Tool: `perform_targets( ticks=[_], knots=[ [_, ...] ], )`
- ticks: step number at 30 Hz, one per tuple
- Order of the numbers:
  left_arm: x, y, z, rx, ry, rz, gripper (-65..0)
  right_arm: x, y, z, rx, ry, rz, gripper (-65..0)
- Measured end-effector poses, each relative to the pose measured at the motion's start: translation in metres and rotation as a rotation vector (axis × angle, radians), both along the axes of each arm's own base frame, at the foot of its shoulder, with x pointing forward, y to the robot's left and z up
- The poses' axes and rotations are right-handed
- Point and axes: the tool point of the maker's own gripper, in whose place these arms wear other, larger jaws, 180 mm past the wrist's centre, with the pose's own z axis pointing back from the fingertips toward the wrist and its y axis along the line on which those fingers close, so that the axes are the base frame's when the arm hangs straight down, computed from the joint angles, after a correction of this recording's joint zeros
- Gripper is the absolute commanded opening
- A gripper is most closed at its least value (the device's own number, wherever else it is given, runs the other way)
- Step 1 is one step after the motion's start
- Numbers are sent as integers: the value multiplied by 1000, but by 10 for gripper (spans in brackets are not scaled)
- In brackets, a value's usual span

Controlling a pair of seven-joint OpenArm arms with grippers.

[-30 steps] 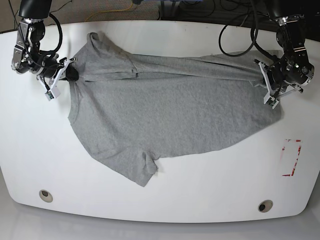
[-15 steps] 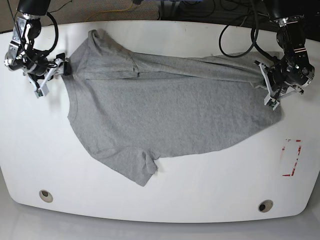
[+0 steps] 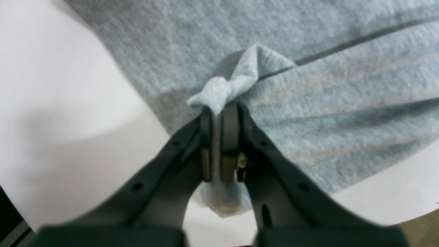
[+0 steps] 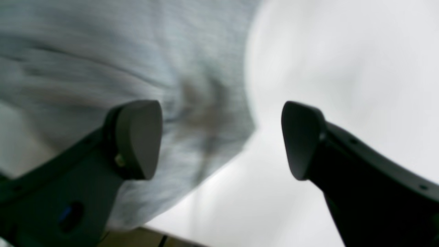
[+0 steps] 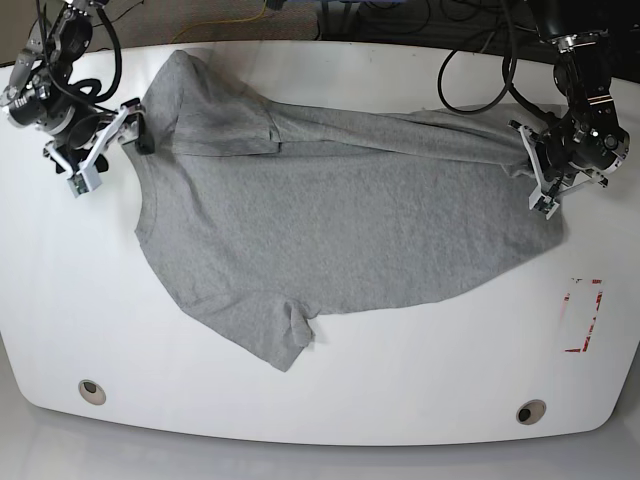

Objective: Layout the t-shirt on the table in an organized manner, then fold the t-shirt properly
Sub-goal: 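Pull the shirt edge outward with both grippers to straighten it, then open the right gripper and regrasp the shirt's shoulder fabric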

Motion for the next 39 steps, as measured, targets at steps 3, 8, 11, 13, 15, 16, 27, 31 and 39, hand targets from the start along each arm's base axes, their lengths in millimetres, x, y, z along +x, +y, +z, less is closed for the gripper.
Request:
perform_targets(
  ticks=[3, 8, 11, 13, 15, 16, 27, 31, 39],
  knots=[
    [0, 0, 0, 0, -1, 0, -650, -3, 14, 0, 69, -4, 5, -132],
    [0, 0, 0, 0, -1, 0, -650, -3, 24, -10, 163, -3, -26, -132],
    [0, 1, 0, 3, 0, -1, -650, -10, 24, -24, 187, 43, -53, -132],
    [-1, 3, 1, 8, 1, -2, -650, -13, 24, -31, 202, 69, -60, -132],
    [-2, 6, 2, 16, 4, -4, -650, -14, 24, -36, 199, 88, -61, -132],
    [-2, 7, 2, 20, 6, -4, -650, -13, 27, -38, 202, 95, -49, -132],
    [-4, 9, 1, 26, 12, -3, -650, -8, 53, -54, 276, 125, -1, -132],
    [-4, 8, 1, 24, 11, -3, -650, -5, 57, -54, 281, 122, 3, -132],
    [-5, 9, 1, 26, 13, -3, -650, -6, 60, -63, 318, 137, -16, -133]
  ],
)
